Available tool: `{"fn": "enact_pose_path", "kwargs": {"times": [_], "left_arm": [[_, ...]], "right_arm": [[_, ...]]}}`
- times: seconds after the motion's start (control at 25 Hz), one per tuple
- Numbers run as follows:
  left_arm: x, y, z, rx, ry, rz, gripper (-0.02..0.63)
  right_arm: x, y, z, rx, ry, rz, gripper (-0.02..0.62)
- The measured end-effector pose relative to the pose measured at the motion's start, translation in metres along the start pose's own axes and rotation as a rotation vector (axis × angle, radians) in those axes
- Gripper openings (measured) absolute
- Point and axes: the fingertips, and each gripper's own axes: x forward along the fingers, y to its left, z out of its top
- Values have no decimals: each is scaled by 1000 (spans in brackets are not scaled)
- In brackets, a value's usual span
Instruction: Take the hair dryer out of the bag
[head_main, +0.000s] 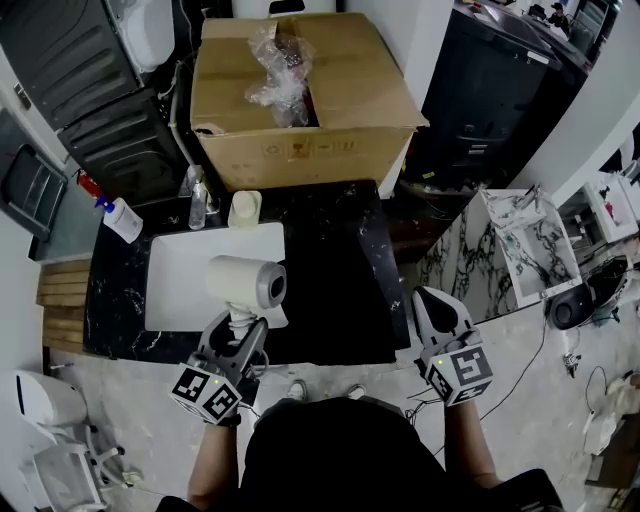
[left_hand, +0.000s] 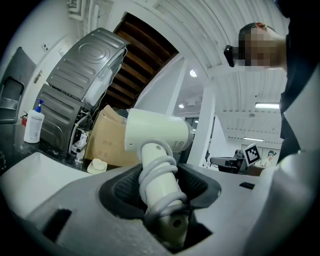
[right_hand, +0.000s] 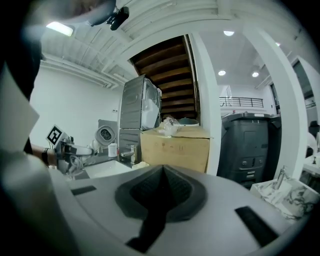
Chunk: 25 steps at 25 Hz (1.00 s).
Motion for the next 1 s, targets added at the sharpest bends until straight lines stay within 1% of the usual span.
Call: {"fn": "enact_pose_path", "kwargs": {"times": [0.28,0.4,0.64,1.0], "left_arm": [[-9,-3,11,19,-19,38,224],[-11,-2,14,29,-27,56,224],[-15,-1,13,23,-37,74,224],[-16,-2,10,20,-49,82,224]], "right_arm": [[2,-15,1,11,-16,-45,12],[4,-16,1,17,-19,-45,12],[2,-13,2,13,-30,-46,12],[-2,-14,0,-13,-46,-58,12]]}}
